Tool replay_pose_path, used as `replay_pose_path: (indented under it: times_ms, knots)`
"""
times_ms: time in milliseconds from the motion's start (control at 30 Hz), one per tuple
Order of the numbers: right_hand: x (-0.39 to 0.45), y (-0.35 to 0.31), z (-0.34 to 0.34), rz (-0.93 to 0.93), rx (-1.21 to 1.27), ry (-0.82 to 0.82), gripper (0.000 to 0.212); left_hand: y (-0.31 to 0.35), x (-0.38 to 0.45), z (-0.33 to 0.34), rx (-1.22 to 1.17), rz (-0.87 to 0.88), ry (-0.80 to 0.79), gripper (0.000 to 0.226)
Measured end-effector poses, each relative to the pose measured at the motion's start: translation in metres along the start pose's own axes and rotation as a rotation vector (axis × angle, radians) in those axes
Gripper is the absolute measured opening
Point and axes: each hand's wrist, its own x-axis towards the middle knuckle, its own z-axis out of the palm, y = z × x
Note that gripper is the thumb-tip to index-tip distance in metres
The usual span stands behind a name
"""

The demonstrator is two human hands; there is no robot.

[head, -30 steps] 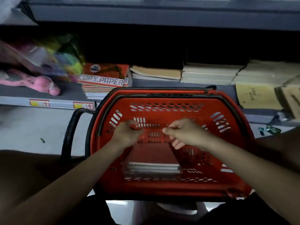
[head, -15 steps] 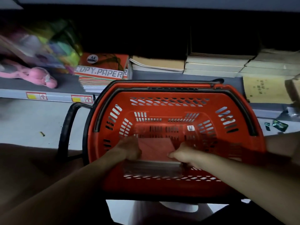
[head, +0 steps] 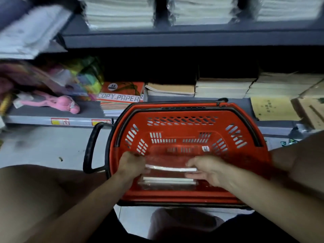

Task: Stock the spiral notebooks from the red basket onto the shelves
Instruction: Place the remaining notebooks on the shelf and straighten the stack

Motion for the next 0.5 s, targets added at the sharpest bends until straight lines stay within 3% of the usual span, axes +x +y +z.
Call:
replay_pose_path:
  times_ms: [100,167,267,367,500]
  knots:
    - [-0.033,-0.012,-0.008,-0.01,0.236,-0.166,0.024,0.014,-0.024,-0.017,-0.392,-0.076,-0.06,0.016]
    - [-0.06,-0.02,-0.015,-0.086,0.257,-0.231,0.027,0.022,-0.041,-0.031,-0.548,-0.083,-0.168,0.023]
    - [-0.099,-0.028,-0.028,-0.254,0.175,-0.246,0.009,0.033,-0.067,-0.053,-0.615,0.04,-0.335,0.029]
    - [-0.129,-0.036,-0.037,-0.414,0.129,-0.267,0.023,0.043,-0.092,-0.071,-0.64,0.211,-0.469,0.036]
    - [-0.158,-0.047,-0.034,-0.653,0.028,-0.269,0.03,0.049,-0.112,-0.086,-0.746,0.362,-0.51,0.042]
